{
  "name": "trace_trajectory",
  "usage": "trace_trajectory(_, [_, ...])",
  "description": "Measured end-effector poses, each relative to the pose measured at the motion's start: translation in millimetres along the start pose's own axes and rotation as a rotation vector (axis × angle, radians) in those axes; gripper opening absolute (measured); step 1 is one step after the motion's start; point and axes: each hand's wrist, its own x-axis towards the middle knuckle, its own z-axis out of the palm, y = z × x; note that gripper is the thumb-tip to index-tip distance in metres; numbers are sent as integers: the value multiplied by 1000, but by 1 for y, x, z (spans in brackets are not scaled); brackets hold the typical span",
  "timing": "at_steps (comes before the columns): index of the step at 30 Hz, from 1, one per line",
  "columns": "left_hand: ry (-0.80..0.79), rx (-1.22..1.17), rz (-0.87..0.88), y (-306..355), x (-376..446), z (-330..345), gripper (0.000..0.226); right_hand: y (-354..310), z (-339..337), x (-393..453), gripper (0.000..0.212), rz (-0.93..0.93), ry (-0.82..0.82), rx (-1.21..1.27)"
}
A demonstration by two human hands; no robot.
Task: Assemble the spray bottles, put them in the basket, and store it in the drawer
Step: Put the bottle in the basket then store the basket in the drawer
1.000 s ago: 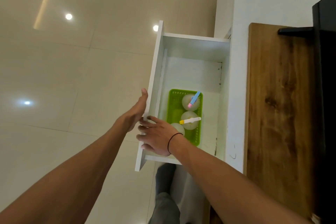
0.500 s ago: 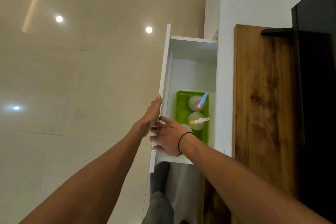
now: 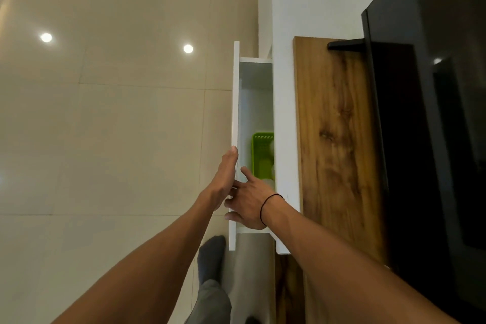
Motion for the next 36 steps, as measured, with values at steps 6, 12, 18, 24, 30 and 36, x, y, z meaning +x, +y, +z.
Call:
trace_trajectory(6, [-101,52,8,0,-2,27,93,11,10,-24,59,60,-32,1])
trace_trajectory(12, [-167,135,-48,1,-11,51,103,16,20,-39,62,142,-51,-8])
trace_trajectory(18, [-206,195,41,3,-21,68,92,24,42,-52,67,193,-54,-6])
trace_trajectory(24, [-228,187,54,-8,-33,80,92,15,57,-66,76,242,-23,14])
trace_trajectory(30, [-243,217,93,-26,-42,78,92,-10,61,-86,75,299,-18,75])
trace_trajectory(36, [-312,285,77,-50,-63,91,89,-32,75,-111,72,353,42,156])
